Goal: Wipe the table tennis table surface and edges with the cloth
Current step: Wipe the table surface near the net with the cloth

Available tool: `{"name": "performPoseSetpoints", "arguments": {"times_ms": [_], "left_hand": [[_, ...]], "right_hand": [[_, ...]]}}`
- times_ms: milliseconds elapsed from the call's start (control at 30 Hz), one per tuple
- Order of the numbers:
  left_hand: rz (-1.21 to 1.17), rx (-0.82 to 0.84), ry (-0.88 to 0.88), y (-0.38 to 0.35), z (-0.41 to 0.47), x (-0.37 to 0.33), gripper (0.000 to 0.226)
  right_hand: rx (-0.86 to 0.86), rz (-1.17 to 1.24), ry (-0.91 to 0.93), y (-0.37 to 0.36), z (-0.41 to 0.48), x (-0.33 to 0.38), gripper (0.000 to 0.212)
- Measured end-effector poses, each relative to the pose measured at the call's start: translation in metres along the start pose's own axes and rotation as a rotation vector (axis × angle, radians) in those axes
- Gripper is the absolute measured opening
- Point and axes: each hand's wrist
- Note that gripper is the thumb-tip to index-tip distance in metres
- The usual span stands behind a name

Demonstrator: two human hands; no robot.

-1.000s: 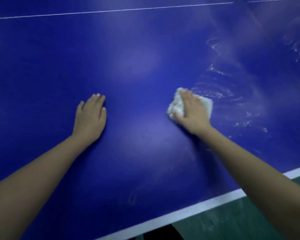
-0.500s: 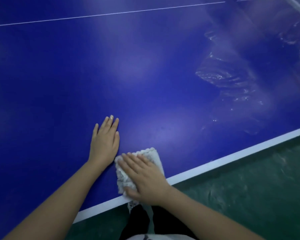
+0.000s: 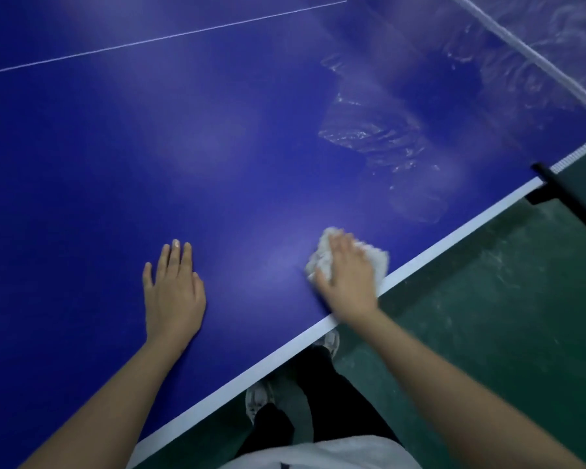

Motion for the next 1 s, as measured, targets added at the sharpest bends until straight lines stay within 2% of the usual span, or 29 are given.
{"name": "performPoseSetpoints", "arguments": {"times_ms": [133,200,233,300,400,500,567,633,733,800,900,1000], "left_hand": [[-0.015,-0.018,-0.005,0.000,0.001,-0.001,0.051],[-0.010,-0.029,0.002,0.001,-0.001,0.002,0.050],[-0.005,-0.034,0.016,0.001,0.001,0.002,0.049],[-0.005,-0.060,0.073,0.001,0.008,-0.003,0.044],[-0.047,-0.127,0.160,0.003,0.031,-0.027,0.035],[-0.095,-0.168,0.123,0.000,0.060,-0.071,0.034],[-0.139,-0.185,0.085,-0.003,0.086,-0.105,0.034],[-0.189,-0.207,0.079,-0.005,0.114,-0.136,0.033],[-0.233,-0.234,0.080,-0.008,0.155,-0.169,0.032],[-0.231,-0.238,0.078,-0.010,0.178,-0.182,0.031],[-0.211,-0.226,0.093,-0.012,0.204,-0.192,0.031],[-0.179,-0.195,0.117,-0.015,0.222,-0.195,0.033]], "right_hand": [[0.103,-0.103,0.413,-0.024,-0.061,0.037,0.071],[0.137,-0.117,0.516,-0.021,-0.051,0.027,0.071],[0.142,-0.106,0.511,-0.015,-0.038,0.015,0.071],[0.145,-0.080,0.386,0.004,0.001,-0.020,0.071],[0.028,-0.094,0.096,0.035,0.080,-0.090,0.064],[-0.033,-0.051,-0.277,0.060,0.143,-0.135,0.064],[-0.089,-0.022,-0.352,0.059,0.156,-0.126,0.064],[-0.050,-0.004,-0.141,0.046,0.141,-0.098,0.068],[0.067,-0.056,0.422,0.028,0.100,-0.064,0.072],[0.137,-0.112,0.660,0.028,0.107,-0.066,0.073],[0.172,-0.092,0.759,0.044,0.170,-0.090,0.071],[0.079,-0.069,0.522,0.072,0.276,-0.124,0.072]]}}
Point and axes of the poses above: each hand's wrist, its own z-axis towards the middle knuckle, its own y-axis out of the back of the hand, x = y × z, and after that the axes turned 10 degrees about -y, right-handed
